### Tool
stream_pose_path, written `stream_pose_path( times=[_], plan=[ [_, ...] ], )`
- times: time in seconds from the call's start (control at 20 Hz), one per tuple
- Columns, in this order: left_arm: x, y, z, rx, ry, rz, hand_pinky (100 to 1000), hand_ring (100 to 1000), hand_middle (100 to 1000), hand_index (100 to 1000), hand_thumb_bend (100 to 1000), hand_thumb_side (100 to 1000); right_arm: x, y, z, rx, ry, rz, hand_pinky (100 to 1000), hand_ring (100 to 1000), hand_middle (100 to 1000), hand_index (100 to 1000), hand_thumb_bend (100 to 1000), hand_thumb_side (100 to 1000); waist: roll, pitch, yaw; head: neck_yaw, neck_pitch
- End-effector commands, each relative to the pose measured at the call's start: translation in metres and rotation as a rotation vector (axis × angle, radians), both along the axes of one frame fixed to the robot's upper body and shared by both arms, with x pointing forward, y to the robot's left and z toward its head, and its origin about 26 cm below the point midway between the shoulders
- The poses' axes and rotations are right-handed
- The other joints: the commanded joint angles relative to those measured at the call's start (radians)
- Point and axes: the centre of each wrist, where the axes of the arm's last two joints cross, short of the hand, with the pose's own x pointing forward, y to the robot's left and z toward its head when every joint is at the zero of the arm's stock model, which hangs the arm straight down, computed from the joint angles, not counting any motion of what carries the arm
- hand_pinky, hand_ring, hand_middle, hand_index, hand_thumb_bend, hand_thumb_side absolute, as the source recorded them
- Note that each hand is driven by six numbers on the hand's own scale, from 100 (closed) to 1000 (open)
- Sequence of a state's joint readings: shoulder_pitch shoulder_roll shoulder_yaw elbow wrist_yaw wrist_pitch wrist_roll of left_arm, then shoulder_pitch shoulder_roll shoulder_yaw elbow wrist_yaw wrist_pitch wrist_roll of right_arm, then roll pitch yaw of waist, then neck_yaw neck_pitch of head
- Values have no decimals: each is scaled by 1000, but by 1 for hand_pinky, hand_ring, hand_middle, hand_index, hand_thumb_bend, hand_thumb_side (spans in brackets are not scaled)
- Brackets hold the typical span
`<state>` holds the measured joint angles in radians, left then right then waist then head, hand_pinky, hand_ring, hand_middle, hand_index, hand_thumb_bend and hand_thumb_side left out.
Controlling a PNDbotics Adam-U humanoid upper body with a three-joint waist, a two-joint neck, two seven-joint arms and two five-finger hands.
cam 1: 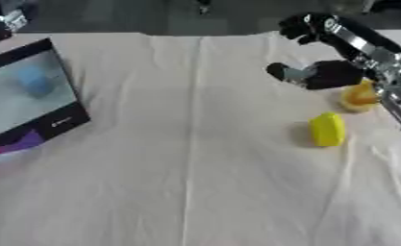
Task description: Pick up the objects with one hand, pass them to the other hand, and then place them into the box on the other side of the table.
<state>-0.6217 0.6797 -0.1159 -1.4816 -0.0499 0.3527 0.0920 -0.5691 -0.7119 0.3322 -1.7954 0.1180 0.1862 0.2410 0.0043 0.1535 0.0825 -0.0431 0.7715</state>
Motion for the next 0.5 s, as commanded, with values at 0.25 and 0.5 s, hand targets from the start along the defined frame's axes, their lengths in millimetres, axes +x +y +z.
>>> stream_pose_path(
  times=[0.25, 0.5],
  plan=[
    [-2, 3, 7, -4, -22, 5, 831, 824, 804, 798, 569, 518, -15, -36, 23, -175, 2, -18, 862, 849, 787, 857, 514, 410, -17, 2, -1, -13, -1],
    [-1, 5, 6, 1, -2, 7, 831, 824, 802, 798, 566, 523, -19, -52, 23, -298, 72, 39, 872, 854, 792, 856, 543, 400, -18, 4, 0, -17, -1]
  ],
)
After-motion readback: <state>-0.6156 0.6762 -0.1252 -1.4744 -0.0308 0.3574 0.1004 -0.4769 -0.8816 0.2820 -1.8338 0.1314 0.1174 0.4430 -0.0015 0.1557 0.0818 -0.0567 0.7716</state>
